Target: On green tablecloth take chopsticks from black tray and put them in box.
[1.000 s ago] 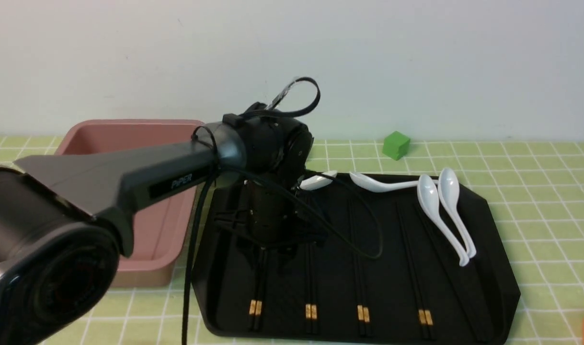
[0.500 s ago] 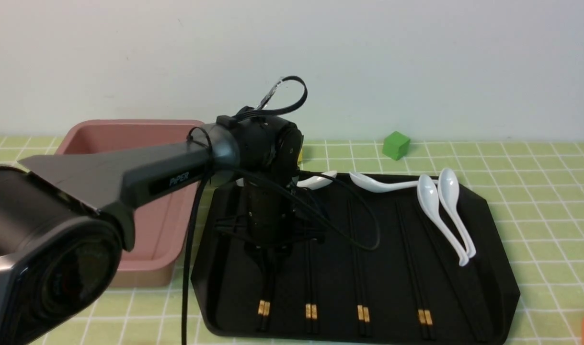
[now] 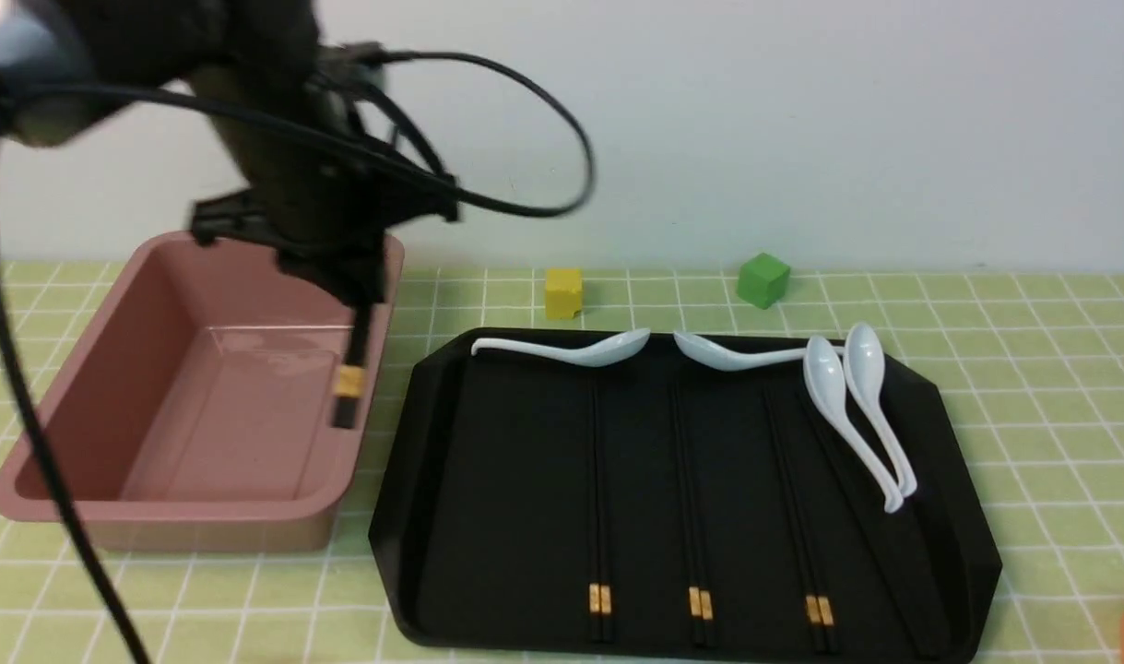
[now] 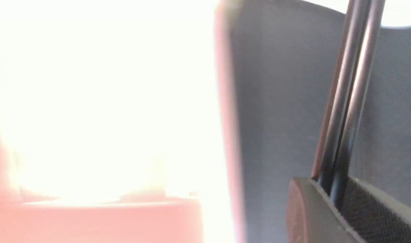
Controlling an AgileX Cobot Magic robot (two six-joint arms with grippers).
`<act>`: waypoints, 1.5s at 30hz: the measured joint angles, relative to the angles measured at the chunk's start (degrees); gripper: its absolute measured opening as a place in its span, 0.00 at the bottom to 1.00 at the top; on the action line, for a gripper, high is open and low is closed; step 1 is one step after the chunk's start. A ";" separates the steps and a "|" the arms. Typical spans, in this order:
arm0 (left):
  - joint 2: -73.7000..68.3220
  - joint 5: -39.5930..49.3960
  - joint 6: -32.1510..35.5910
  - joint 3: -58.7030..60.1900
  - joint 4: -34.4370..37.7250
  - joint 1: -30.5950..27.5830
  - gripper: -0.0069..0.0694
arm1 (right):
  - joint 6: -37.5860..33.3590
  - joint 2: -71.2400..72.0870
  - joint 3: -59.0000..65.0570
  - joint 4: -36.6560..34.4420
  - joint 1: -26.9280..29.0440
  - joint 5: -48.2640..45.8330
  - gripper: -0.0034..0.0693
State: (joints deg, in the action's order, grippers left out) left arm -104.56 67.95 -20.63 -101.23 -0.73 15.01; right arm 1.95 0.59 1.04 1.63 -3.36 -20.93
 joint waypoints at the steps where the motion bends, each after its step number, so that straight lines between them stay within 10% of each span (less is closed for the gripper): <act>1: 0.00 0.59 1.95 0.00 -0.12 -2.00 0.23 | 0.00 0.00 0.00 0.00 0.00 0.00 0.38; 13: -11.26 -6.75 11.46 0.67 -1.74 -11.02 0.23 | 0.06 0.00 0.00 0.00 0.00 0.00 0.38; 23: -15.84 -5.97 11.73 0.21 -3.07 -11.02 0.44 | 0.06 0.00 0.00 0.00 0.00 0.00 0.38; 32: -2.86 1.15 12.17 -2.01 -0.37 -11.02 0.08 | 0.06 0.00 0.00 0.00 0.00 0.00 0.38; 45: 32.80 -18.01 20.63 35.56 17.54 -11.02 0.07 | 0.01 0.00 0.00 0.00 0.00 0.00 0.38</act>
State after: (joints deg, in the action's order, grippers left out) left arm -71.77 49.93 0.00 -65.67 16.81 3.99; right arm 1.95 0.59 1.04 1.63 -3.36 -20.93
